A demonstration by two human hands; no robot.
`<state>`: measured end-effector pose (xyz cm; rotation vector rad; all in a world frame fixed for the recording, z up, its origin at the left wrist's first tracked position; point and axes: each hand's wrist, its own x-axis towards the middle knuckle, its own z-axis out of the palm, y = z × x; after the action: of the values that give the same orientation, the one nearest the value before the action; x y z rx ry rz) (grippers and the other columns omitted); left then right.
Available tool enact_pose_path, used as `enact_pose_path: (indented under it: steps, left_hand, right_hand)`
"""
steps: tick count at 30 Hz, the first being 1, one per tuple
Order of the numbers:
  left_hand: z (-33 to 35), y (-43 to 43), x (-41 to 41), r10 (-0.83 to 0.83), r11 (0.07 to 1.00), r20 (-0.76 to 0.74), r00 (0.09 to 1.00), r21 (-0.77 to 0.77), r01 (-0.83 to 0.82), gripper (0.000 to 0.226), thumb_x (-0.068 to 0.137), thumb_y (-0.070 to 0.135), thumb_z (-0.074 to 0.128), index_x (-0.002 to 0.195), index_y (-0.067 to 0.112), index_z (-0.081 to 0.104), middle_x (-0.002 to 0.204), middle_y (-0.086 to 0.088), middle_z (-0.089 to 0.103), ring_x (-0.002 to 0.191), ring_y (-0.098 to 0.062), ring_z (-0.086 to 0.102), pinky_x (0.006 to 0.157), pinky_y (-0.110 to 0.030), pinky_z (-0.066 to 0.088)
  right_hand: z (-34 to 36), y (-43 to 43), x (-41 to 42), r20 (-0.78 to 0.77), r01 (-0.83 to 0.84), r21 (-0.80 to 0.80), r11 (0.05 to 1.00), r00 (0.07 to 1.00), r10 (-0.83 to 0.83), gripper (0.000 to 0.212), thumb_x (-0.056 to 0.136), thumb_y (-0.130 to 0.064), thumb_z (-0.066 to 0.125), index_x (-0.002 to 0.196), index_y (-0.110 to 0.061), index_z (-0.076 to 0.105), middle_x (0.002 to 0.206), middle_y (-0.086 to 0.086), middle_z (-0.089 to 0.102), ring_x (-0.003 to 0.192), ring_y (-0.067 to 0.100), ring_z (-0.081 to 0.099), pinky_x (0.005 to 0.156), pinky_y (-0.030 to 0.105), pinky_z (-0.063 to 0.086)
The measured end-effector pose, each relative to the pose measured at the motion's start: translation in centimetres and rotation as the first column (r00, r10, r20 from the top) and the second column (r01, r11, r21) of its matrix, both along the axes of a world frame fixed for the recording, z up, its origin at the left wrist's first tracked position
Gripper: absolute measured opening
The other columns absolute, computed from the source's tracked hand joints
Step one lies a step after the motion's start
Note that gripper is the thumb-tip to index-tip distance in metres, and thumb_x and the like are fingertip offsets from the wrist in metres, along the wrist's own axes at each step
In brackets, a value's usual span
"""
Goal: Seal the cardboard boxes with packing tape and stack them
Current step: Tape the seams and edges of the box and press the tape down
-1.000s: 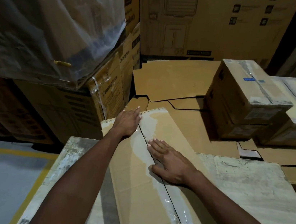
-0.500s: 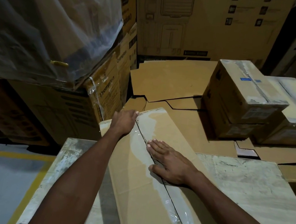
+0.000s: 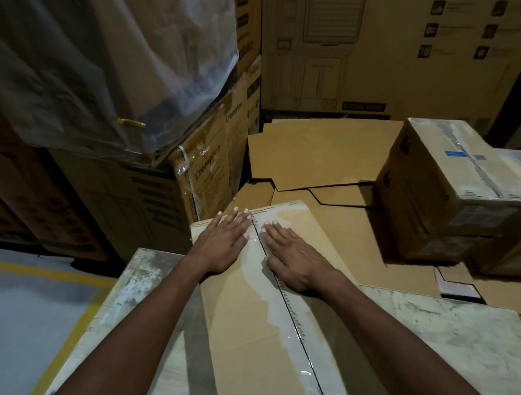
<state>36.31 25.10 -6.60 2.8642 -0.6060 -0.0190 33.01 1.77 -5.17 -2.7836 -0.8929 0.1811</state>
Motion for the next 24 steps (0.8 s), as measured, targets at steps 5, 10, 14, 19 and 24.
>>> enact_pose_path:
  steps: [5,10,14,19,24]
  left_hand:
    - [0.0,0.5,0.7,-0.022,0.999,-0.008,1.0,0.03,0.022,0.053,0.112,0.038,0.02,0.163,0.029,0.017,0.17,0.014,0.004,0.156,-0.007,-0.009,0.126,-0.046,-0.01]
    - [0.5,1.9,1.5,-0.086,0.995,-0.03,0.996,0.038,0.088,0.051,0.112,0.039,0.02,0.163,0.034,0.015,0.167,0.02,0.002,0.154,-0.002,-0.012,0.126,-0.046,-0.01]
    - [0.3,1.8,1.6,-0.094,0.995,-0.036,0.995,0.028,0.095,0.052,0.112,0.038,0.021,0.163,0.032,0.014,0.168,0.018,0.002,0.155,-0.004,-0.012,0.127,-0.045,-0.007]
    - [0.3,1.8,1.6,-0.085,0.995,-0.027,0.996,0.041,0.086,0.052,0.112,0.038,0.02,0.163,0.032,0.015,0.169,0.018,0.002,0.155,-0.004,-0.012,0.126,-0.047,-0.009]
    - [0.3,1.6,1.7,-0.055,0.996,-0.01,0.998,0.072,0.056,0.051,0.111,0.038,0.02,0.162,0.036,0.017,0.167,0.021,0.004,0.155,-0.006,-0.011,0.123,-0.055,-0.015]
  right_hand:
    - [-0.2,0.0,0.2,-0.029,0.007,0.029,1.0,1.0,-0.007,0.074,0.102,-0.049,0.013,0.165,-0.01,0.009,0.173,0.004,0.0,0.159,0.012,-0.007,0.125,0.025,-0.01]
    - [-0.7,-2.1,-1.9,-0.024,-0.054,0.111,0.992,0.998,0.057,0.076,0.098,-0.048,0.017,0.163,-0.011,0.025,0.172,0.004,0.015,0.159,0.011,0.006,0.129,0.028,0.001]
    - [0.5,-2.0,-1.6,-0.018,-0.054,0.163,0.985,0.998,0.058,0.064,0.101,-0.037,0.028,0.158,-0.01,0.04,0.168,0.006,0.028,0.157,0.013,0.017,0.129,0.03,0.009]
    - [0.7,0.8,0.8,-0.065,-0.043,0.079,0.996,0.997,0.048,0.074,0.099,-0.042,0.019,0.165,-0.008,0.016,0.173,0.009,0.006,0.16,0.016,0.0,0.129,0.031,-0.001]
    - [0.5,0.9,-0.3,-0.061,-0.066,0.046,0.997,0.996,0.069,0.074,0.098,-0.041,0.018,0.163,-0.006,0.02,0.172,0.011,0.011,0.16,0.019,0.003,0.128,0.031,-0.002]
